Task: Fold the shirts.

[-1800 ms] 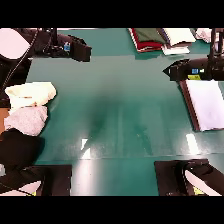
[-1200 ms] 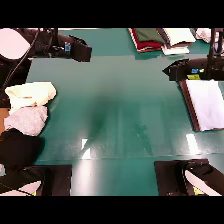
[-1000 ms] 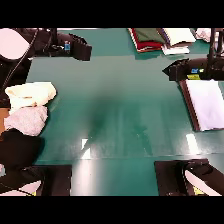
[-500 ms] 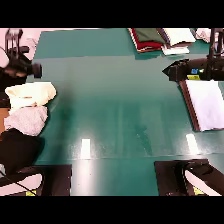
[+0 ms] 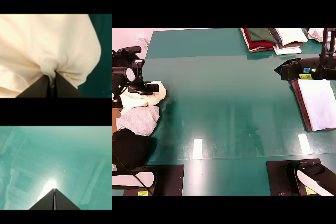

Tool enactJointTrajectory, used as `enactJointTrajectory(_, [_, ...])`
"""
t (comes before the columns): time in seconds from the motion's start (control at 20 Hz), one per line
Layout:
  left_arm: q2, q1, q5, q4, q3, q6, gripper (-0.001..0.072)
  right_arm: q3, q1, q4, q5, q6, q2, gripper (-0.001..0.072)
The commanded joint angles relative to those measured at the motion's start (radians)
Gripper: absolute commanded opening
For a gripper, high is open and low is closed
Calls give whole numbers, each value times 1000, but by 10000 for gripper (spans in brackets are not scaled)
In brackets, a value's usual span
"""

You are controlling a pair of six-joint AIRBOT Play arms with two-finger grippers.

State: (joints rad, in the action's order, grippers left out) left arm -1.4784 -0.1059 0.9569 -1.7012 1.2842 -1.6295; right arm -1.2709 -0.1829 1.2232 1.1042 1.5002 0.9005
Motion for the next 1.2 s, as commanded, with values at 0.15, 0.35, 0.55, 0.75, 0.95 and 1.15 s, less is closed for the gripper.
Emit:
enactJointTrajectory(0.15, [279, 61, -13, 3, 284, 45, 25, -159, 0, 16, -51, 0, 3, 17])
enactJointTrajectory(0.35, [460, 254, 34, 4, 426, 105, 25, -307, 0, 37, -118, 0, 3, 17])
enactJointTrajectory(0.55, [460, 531, 124, 11, 431, 119, 24, -406, 0, 37, -144, -1, 3, 17])
enactJointTrajectory(0.75, [296, 842, 114, 77, 430, 147, 26, -439, 0, 35, -140, -1, 2, 17])
enactJointTrajectory(0.95, [92, 1012, 42, 171, 430, 240, 621, -439, 0, 35, -96, -1, 2, 17])
enactJointTrajectory(1.15, [47, 878, 71, 77, 429, 116, 619, -439, 0, 35, -60, 0, 2, 17])
